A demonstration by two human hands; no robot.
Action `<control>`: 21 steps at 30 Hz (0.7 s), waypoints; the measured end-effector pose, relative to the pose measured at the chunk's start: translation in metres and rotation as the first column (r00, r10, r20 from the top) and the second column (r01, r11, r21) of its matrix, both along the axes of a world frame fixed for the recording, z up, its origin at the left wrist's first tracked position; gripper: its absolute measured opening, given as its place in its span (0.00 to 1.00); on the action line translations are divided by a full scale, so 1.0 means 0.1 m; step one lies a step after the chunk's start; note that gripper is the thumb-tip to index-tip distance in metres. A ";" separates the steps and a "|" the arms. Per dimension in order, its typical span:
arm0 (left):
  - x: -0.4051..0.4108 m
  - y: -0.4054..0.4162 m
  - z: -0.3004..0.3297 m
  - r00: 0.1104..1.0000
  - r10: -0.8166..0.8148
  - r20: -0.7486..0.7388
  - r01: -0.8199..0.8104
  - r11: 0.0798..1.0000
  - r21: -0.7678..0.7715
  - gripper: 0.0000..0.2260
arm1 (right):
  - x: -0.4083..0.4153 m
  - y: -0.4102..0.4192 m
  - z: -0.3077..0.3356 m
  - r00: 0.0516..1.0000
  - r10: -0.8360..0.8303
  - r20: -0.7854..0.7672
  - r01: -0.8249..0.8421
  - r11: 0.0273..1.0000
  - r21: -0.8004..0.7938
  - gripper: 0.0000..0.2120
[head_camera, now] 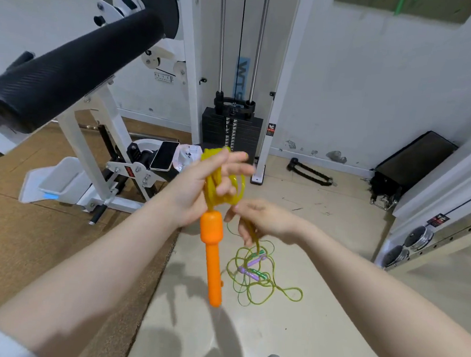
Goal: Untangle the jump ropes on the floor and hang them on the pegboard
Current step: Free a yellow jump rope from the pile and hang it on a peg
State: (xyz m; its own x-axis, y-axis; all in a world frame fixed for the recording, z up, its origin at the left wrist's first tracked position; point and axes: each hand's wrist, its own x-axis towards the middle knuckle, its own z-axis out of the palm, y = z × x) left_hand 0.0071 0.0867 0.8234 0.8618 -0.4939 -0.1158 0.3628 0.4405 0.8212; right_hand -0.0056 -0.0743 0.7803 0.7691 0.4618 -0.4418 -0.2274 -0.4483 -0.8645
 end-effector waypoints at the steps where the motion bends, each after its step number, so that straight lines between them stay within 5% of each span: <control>1: 0.07 0.03 -0.02 0.991 0.126 -0.036 -0.126 0.992 0.021 0.21 | -0.06 0.05 0.01 0.990 0.105 -0.099 -0.110 0.993 -0.047 0.11; 4: 0.30 0.17 -0.25 0.928 0.366 0.063 -0.369 0.887 0.280 0.08 | -0.14 0.13 0.16 0.911 0.331 -0.245 -0.381 0.904 -0.194 0.11; 6: 0.37 0.25 -0.40 0.882 0.419 0.214 -0.467 0.725 0.506 0.09 | -0.15 0.12 0.33 0.893 0.404 -0.198 -0.442 0.871 -0.215 0.09; 8: 0.39 0.31 -0.50 0.877 0.381 0.292 -0.478 0.634 0.608 0.10 | -0.12 0.08 0.54 0.928 0.371 -0.021 -0.370 0.920 -0.128 0.05; 10: 0.30 0.31 -0.49 0.946 0.245 0.213 -0.325 0.693 0.644 0.12 | -0.04 -0.02 0.72 0.960 0.151 0.237 -0.149 0.988 -0.027 0.02; 14: 0.02 0.09 -0.22 0.971 -0.208 -0.119 0.239 0.818 0.522 0.31 | 0.24 -0.28 0.77 0.821 -0.323 0.471 0.242 0.944 0.224 0.05; 18: -0.12 -0.06 0.02 0.795 -0.600 0.093 0.558 0.782 0.279 0.34 | 0.32 -0.30 0.47 0.804 -0.420 0.421 0.361 0.907 0.215 0.08; 21: -0.11 -0.11 0.13 0.826 -0.502 0.254 0.481 0.865 0.144 0.28 | 0.19 -0.25 0.24 0.931 -0.230 0.283 0.231 0.972 0.032 0.10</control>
